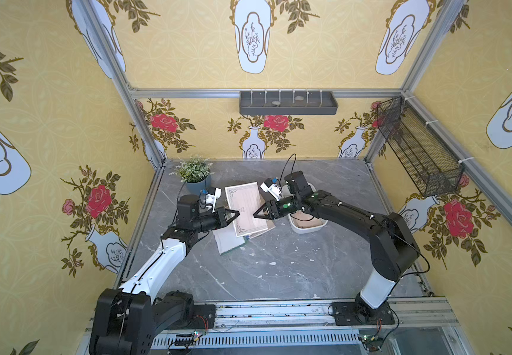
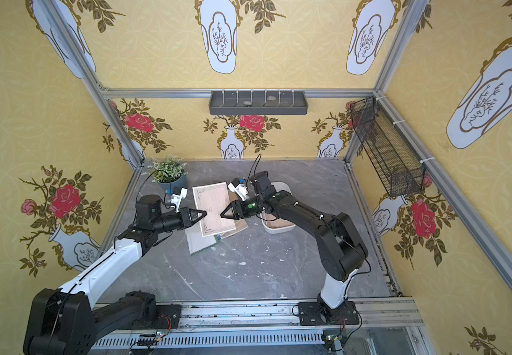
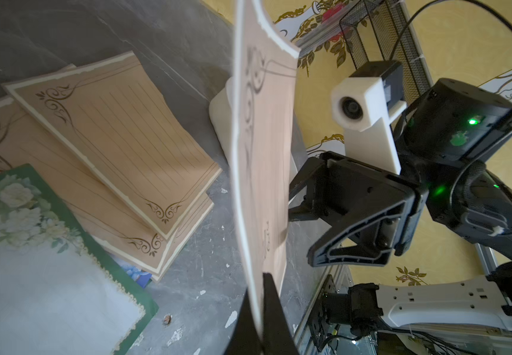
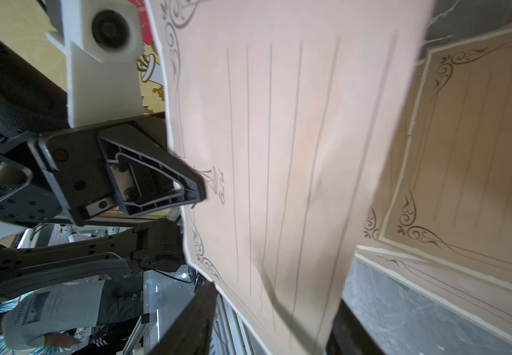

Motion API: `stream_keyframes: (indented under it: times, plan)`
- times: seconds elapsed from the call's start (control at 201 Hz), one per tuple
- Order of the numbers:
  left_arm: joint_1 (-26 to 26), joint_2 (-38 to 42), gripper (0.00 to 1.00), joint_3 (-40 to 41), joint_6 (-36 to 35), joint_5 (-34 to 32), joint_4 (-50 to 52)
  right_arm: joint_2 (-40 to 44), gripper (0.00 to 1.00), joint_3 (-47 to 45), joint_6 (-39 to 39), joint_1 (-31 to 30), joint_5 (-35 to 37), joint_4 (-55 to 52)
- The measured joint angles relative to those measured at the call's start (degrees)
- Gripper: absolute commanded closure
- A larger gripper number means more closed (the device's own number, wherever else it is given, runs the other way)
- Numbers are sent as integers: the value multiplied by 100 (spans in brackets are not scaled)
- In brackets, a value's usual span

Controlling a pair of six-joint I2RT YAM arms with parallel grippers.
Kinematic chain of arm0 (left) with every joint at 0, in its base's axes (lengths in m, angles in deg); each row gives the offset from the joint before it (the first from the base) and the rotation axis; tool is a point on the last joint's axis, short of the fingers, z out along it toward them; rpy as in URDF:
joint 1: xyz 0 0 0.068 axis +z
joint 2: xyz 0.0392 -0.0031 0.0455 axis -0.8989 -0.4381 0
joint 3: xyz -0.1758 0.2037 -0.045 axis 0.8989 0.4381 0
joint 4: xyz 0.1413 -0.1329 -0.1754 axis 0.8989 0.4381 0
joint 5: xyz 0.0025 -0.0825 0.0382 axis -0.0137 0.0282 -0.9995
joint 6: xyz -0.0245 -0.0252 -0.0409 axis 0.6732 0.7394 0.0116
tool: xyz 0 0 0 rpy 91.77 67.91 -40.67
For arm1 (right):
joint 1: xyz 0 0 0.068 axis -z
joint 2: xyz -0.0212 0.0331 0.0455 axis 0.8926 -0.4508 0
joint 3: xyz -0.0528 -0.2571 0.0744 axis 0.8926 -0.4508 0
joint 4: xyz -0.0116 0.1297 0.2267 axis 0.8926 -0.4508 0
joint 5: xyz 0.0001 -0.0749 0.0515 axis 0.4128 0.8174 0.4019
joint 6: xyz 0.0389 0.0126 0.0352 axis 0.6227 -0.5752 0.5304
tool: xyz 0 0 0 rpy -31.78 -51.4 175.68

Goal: Take out the stationery paper from the storage box
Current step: Place the stationery paper at the center of the board.

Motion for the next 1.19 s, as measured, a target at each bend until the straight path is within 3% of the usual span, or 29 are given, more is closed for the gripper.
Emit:
stream_keyframes:
  times: [0.229, 0.483, 0.573, 0.628, 0.707, 0.812, 0.976, 1.166, 1.191]
  plan:
    - [2, -494, 100, -188, -101, -625, 442, 494, 18, -234, -33, 404, 1602, -389]
    - [2, -1093, 100, -229, -142, -1237, 623, 278, 18, -166, -22, 706, 3145, -1064]
    - [4, -1257, 100, -321, -181, -1558, 789, 271, 25, -181, -9, 782, 3611, -1220]
    - [7, -1368, 100, -387, -188, -1751, 885, 271, 44, -190, 28, 833, 3884, -1296]
    - [4, -1530, 100, -472, -232, -1987, 1025, 326, 79, -203, 118, 866, 4352, -1423]
    - [4, -1565, 100, -494, -243, -2210, 1193, 804, 100, -326, 162, 774, 5099, -1445]
    - [0, -1038, 100, -363, -229, -2653, 1296, 1679, 100, -358, 192, 702, 5709, -1266]
    - [0, -750, 100, -280, -162, -2889, 1355, 2603, 100, -372, 922, 826, 6690, -1458]
    - [0, -769, 100, -278, -157, -2885, 1357, 2745, 90, -385, 975, 942, 6671, -1445]
